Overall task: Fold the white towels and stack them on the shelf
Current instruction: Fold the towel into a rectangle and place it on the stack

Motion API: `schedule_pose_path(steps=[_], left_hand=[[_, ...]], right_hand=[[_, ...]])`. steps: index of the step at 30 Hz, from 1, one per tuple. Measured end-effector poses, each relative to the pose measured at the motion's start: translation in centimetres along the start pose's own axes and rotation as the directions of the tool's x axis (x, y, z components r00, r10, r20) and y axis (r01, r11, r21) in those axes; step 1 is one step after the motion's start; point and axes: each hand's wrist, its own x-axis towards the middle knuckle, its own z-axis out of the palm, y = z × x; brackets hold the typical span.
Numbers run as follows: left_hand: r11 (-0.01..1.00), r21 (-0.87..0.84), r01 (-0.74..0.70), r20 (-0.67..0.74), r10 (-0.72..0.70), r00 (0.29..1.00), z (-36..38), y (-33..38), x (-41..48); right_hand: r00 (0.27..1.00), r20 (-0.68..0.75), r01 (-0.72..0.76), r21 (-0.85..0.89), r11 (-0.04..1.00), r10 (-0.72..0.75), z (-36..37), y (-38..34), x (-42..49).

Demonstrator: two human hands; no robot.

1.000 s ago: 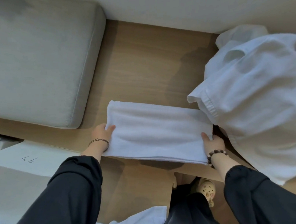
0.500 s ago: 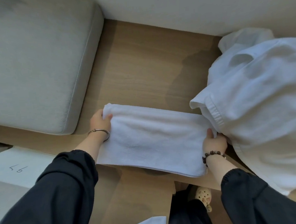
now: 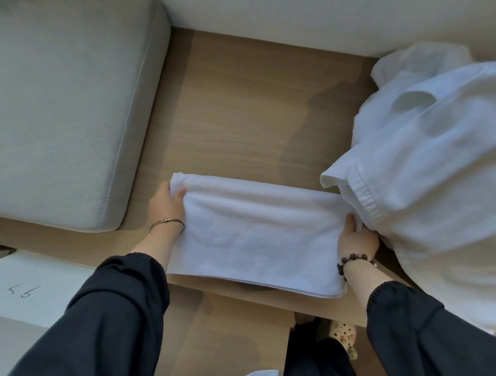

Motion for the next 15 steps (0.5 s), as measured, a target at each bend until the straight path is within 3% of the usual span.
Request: schedule_pose_path(steps=[2, 4, 6, 7, 8, 11, 15], left_hand=[[0.990, 0.127, -0.061, -0.138, 0.078, 0.987, -0.1, 0.1, -0.9], [0.912, 0.277, -0.301, -0.187, 0.359, 0.914, 0.6, 0.2, -2.6], [0.751, 0.357, -0.555, -0.067, 0.614, 0.787, 1.9, 0.6, -4.0], [0.679, 0.374, -0.631, 0.018, 0.675, 0.737, 2.6, 1.0, -4.3], [0.640, 0.384, -0.666, 0.095, 0.690, 0.717, 3.2, 1.5, -4.3], [0.661, 0.358, -0.660, 0.221, 0.626, 0.748, 3.6, 2.5, -3.4], [0.611, 0.416, -0.673, 0.398, 0.543, 0.739, 2.3, 2.0, -2.2]], right_hand=[[1.000, 0.003, 0.021, -0.016, 1.000, -0.021, 0.3, -0.1, 0.1], [0.999, -0.001, 0.040, -0.008, 0.999, -0.040, 0.4, 0.0, 0.0], [0.999, -0.004, 0.052, -0.002, 0.999, -0.052, 0.3, 0.2, 0.0], [0.998, 0.001, 0.056, -0.010, 0.998, -0.056, 0.3, 0.3, 0.0], [0.998, 0.013, 0.057, -0.024, 0.998, -0.057, 0.2, 0.4, 0.2], [0.995, 0.091, 0.047, -0.068, 0.997, -0.041, -0.1, 0.5, 0.7], [0.978, 0.206, 0.016, -0.134, 0.991, 0.012, -1.0, 1.2, 0.6]])
